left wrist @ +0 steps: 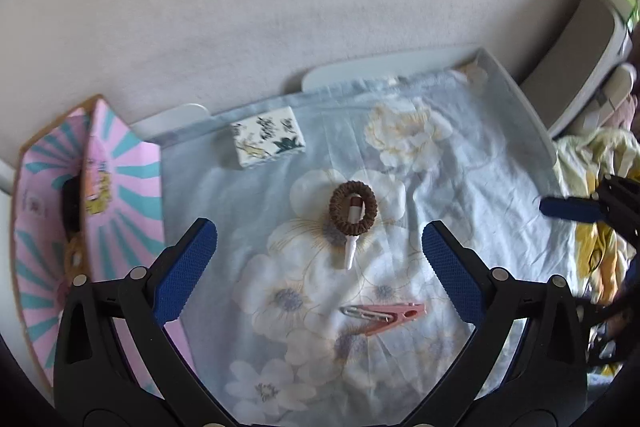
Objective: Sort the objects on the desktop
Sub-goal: 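Move both open tools back over the floral cloth, then grasp the brown hair tie with left tool while right tool grasps the pink clip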
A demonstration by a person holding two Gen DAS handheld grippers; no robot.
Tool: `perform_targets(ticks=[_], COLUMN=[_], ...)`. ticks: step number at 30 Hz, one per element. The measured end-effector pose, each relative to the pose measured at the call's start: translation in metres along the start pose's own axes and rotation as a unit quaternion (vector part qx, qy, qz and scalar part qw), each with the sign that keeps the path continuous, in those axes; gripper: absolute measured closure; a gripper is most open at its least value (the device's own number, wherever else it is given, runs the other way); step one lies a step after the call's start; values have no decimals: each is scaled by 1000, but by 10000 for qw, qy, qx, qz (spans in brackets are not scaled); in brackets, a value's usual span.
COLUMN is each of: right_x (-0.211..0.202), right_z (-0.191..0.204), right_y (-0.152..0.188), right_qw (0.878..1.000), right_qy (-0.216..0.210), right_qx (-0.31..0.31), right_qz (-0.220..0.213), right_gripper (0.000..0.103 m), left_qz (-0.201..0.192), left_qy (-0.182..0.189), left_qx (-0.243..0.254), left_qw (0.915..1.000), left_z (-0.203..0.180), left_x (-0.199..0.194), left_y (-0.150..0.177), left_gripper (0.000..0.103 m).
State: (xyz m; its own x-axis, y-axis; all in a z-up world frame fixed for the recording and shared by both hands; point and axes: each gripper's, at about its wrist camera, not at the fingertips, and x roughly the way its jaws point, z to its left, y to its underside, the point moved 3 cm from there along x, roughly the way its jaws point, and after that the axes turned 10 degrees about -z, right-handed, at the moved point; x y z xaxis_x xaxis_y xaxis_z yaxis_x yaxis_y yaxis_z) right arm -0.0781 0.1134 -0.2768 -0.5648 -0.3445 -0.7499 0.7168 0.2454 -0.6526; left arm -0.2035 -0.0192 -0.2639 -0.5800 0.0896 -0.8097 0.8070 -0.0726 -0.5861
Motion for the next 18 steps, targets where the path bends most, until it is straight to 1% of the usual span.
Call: perform_targets(ticks=[5, 11, 15, 17, 18], right_x=[25, 47, 62, 66, 68], right_z=[25, 43, 51, 54, 55], right_y=[21, 31, 35, 35, 34], right_qw=[9985, 9963, 9949, 9942, 9937], right_qy=[-183, -440, -517, -562, -579], right_qx=[-477, -709, -803, -855, -895], right_qz=[169, 222, 333, 336, 337], right_gripper=[43, 43, 43, 43, 43], left_qz=[167, 212, 265, 275, 282], left_qy=[108, -31, -67, -64, -41], left_qx=[158, 410, 288, 189, 120], left_qw=[9997, 9989, 9992, 9994, 9995], left_z=[-8, -12, -7, -3, -1], left_x=[33, 59, 68, 69, 70], left_y=[7, 10, 15, 17, 17], left_gripper=[1, 0, 3, 6, 11])
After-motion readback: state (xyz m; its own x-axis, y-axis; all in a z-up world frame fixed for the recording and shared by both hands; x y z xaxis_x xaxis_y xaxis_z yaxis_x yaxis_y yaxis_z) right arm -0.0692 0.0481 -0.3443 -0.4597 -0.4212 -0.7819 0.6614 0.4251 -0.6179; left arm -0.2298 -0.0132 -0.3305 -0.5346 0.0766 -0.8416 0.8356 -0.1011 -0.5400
